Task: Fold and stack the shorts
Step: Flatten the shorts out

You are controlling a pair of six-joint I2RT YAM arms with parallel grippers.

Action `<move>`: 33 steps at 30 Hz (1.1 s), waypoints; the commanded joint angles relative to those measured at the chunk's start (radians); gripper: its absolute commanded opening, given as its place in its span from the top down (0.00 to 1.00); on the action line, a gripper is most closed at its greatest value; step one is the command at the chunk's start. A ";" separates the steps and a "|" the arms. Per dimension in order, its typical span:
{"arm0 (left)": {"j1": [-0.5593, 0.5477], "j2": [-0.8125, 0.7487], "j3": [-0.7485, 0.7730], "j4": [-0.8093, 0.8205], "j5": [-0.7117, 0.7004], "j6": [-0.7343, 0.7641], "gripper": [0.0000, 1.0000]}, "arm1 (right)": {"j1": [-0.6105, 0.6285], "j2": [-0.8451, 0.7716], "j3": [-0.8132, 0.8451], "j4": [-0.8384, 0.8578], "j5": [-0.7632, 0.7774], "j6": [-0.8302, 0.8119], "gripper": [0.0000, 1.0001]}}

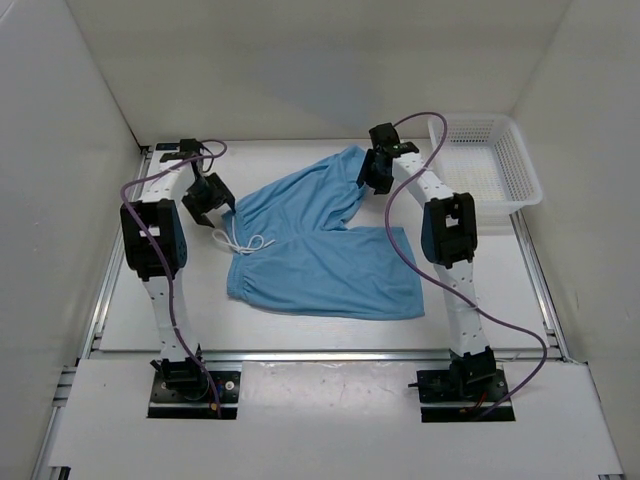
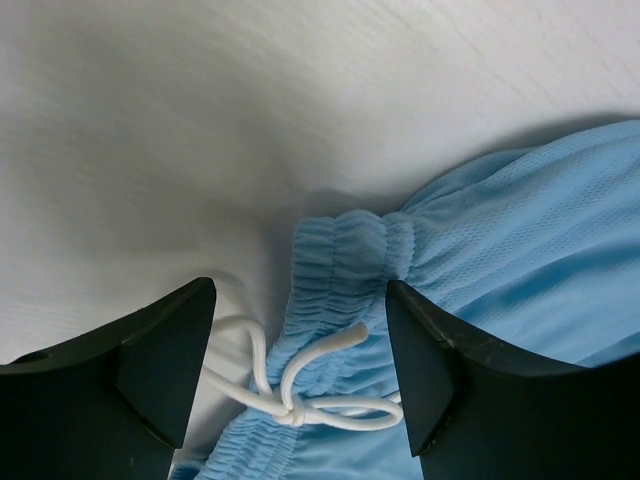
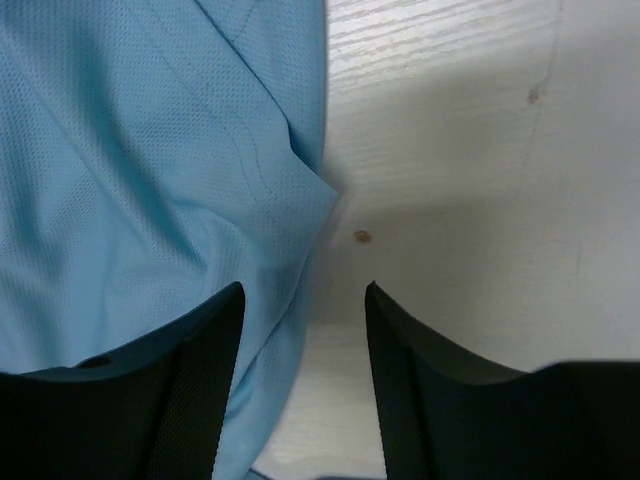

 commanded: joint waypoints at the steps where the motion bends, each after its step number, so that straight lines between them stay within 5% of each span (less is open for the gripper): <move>1: 0.015 0.021 0.055 0.017 0.029 0.019 0.21 | -0.005 0.020 0.066 -0.002 -0.034 0.014 0.51; 4: 0.015 0.045 0.067 0.017 0.039 0.019 0.26 | -0.016 0.043 0.078 0.010 -0.034 0.025 0.59; 6: 0.015 0.070 0.077 0.026 0.049 0.019 0.63 | -0.026 0.052 0.078 0.020 -0.034 0.025 0.67; 7: 0.015 0.070 0.077 0.026 0.049 0.019 0.83 | -0.036 0.052 0.078 0.030 -0.046 0.025 0.80; 8: 0.015 0.082 0.086 0.026 0.061 0.028 0.90 | -0.036 0.052 0.078 0.030 -0.046 0.025 0.84; 11: 0.015 0.082 0.086 0.026 0.043 0.028 0.90 | -0.045 0.043 0.078 0.049 -0.060 0.025 1.00; 26: 0.038 0.032 0.179 0.008 0.063 0.037 0.90 | -0.066 -0.077 -0.084 0.135 -0.052 0.022 1.00; 28: 0.038 0.042 0.190 -0.001 0.072 0.037 0.90 | -0.075 -0.043 -0.051 0.144 -0.133 0.031 0.60; 30: 0.038 0.053 0.190 -0.001 0.082 0.037 0.90 | -0.076 -0.020 -0.008 0.144 -0.167 0.031 0.37; 33: 0.038 0.053 0.190 -0.011 0.091 0.037 0.90 | -0.076 0.014 0.015 0.144 -0.194 0.053 0.41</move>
